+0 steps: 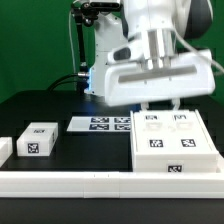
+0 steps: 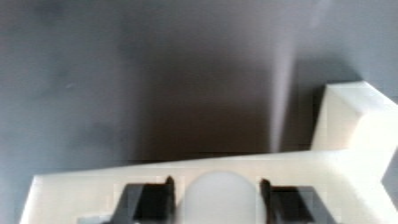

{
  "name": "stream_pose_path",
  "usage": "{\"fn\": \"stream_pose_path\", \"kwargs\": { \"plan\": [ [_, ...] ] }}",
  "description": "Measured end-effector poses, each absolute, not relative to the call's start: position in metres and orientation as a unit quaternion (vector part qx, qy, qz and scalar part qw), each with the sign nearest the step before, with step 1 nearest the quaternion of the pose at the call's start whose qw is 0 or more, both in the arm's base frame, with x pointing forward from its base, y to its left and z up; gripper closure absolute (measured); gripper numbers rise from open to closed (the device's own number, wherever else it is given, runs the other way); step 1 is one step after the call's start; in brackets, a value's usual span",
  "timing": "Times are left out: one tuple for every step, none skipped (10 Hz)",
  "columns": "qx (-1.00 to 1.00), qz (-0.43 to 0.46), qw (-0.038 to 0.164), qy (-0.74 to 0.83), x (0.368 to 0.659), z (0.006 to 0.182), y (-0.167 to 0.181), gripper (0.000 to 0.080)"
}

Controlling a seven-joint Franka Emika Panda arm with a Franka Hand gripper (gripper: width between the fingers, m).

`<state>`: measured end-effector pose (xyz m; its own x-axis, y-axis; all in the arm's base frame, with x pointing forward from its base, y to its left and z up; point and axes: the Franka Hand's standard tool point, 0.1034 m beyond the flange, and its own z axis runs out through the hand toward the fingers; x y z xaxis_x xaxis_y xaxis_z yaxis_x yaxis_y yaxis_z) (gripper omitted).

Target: Assemble cabinet

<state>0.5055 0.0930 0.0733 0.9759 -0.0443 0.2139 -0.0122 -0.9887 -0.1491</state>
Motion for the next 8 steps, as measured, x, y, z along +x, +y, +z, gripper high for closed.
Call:
{"fn": "stream_pose_path", "kwargs": {
  "plan": [
    [-0.993,-0.081,0.082,0.026,0.508,0.083,0.098,0.058],
    [-0.992,-0.089,0.082,0.031,0.51,0.078,0.097,0.058],
    [-0.992,-0.086,0.082,0.031,0.509,0.075,0.097,0.058],
    [-0.992,-0.087,0.082,0.031,0.509,0.076,0.097,0.058],
    [-0.993,-0.081,0.083,0.031,0.508,0.076,0.097,0.058],
    [-0.994,-0.054,0.087,0.032,0.505,0.083,0.097,0.058],
    [-0.995,-0.036,0.09,0.035,0.509,0.095,0.094,0.058],
    [-0.995,-0.007,0.09,0.033,0.512,0.109,0.092,0.058]
  ]
}}
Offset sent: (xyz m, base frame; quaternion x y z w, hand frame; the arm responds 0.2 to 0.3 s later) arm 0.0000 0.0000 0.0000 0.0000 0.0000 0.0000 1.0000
